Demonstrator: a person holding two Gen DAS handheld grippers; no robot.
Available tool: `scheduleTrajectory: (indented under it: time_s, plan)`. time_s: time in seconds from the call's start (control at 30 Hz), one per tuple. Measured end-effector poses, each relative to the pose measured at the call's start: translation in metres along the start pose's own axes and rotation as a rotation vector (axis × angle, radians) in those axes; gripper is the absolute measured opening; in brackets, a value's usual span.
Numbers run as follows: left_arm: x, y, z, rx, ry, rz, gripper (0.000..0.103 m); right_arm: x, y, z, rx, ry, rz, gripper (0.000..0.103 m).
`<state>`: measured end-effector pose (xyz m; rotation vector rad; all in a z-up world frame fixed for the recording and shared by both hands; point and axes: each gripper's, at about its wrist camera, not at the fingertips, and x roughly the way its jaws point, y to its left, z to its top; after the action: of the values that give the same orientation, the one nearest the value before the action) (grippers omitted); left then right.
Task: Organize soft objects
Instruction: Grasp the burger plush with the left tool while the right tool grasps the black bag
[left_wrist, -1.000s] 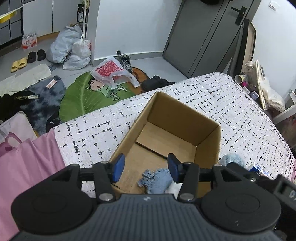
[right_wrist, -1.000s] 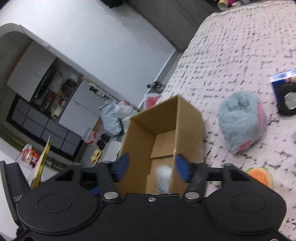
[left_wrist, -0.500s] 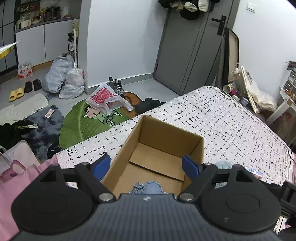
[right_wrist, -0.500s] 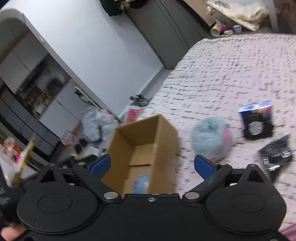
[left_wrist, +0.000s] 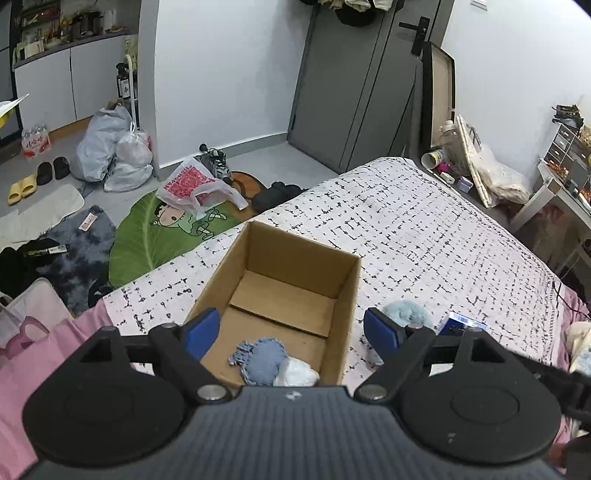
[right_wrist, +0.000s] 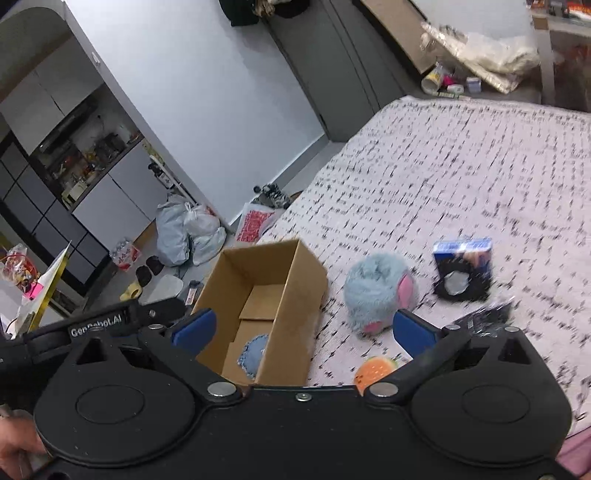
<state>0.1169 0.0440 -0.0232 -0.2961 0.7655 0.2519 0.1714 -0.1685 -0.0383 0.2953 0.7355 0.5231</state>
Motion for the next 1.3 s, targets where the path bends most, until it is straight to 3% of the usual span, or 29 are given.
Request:
scheduleTrajectory:
  time_s: [0.1,0.43,0.5,0.63,0.87,1.03,1.3]
  plan:
    - [-0.008,-0.006,-0.002,0.007,-0.011,-0.009,0.091,-0.015,-0.014,0.008,0.005,-0.026,-0.026,0.103]
    - [-0.024,-0.031,-0.006,0.034,-0.028,-0.05,0.091,-0.039,-0.054,0.017,0.028,-0.016,-0.071,0.103]
    - [-0.024,-0.035,-0.009,0.03,-0.023,-0.054,0.092,-0.04,-0.058,0.017,0.029,-0.005,-0.079,0.103]
    - [-0.025,-0.043,-0.014,0.005,-0.021,-0.09,0.102,-0.04,-0.069,0.013,0.043,-0.004,-0.089,0.103]
    - [-0.018,-0.063,-0.026,0.032,0.009,-0.128,0.102,-0.03,-0.094,0.001,0.103,0.013,-0.131,0.103]
    - [-0.014,-0.067,-0.034,0.021,-0.023,-0.11,0.102,-0.026,-0.109,-0.002,0.143,0.031,-0.108,0.103]
    - [0.013,-0.078,-0.051,-0.004,0.038,-0.083,0.102,-0.01,-0.114,-0.012,0.15,0.083,-0.093,0.103]
